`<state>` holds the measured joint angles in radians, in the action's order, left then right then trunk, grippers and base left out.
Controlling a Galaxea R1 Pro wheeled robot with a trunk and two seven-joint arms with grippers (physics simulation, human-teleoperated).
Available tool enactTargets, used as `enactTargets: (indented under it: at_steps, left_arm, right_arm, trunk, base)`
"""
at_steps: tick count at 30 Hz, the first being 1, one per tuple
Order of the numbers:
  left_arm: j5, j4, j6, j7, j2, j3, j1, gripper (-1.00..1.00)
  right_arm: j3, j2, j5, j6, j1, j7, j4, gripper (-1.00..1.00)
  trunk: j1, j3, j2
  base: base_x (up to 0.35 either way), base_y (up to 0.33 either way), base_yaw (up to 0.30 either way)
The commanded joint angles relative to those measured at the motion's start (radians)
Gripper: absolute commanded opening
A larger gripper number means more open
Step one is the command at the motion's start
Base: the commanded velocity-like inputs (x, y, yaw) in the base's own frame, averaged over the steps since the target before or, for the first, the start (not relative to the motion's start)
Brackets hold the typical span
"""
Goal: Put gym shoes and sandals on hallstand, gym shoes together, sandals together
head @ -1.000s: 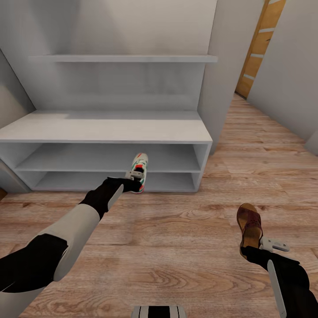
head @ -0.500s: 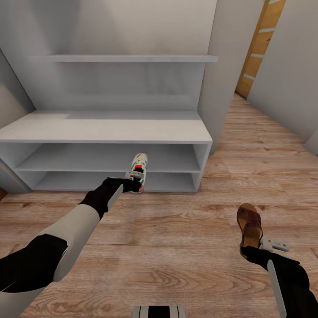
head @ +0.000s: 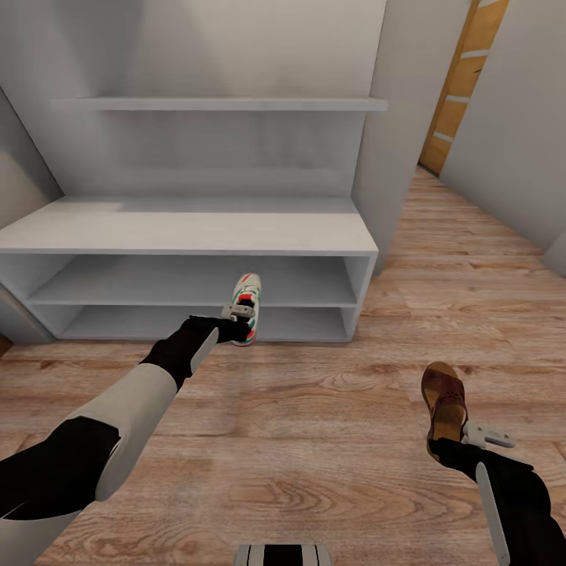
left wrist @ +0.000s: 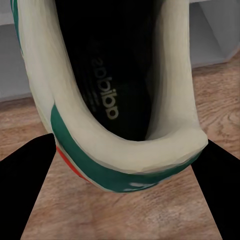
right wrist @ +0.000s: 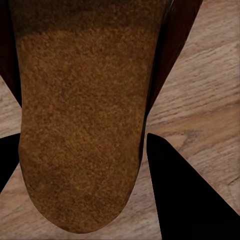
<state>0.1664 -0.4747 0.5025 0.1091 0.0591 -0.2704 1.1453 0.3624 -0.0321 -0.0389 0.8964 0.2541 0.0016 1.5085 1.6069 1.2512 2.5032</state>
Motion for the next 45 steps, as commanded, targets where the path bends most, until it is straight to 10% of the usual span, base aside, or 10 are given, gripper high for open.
enactTargets:
  at_steps: [1,45]
  left_arm:
    - [0.010,-0.001,0.005,-0.002,-0.001,-0.002,0.001,-1.00]
    - [0.009,-0.004,0.005,-0.003,-0.007,0.045,0.001,-1.00]
  right_arm:
    - [0.000,0.000,-0.001,0.005,0.001,-0.003,0.001,-1.00]
    - [0.001,0.000,-0.001,0.005,0.001,-0.002,0.001,-1.00]
  trunk:
    - [0.000,0.001,0.000]
    - [0.000,0.001,0.000]
  base:
    - [0.000,0.000,0.000]
    - [0.108,0.000,0.000]
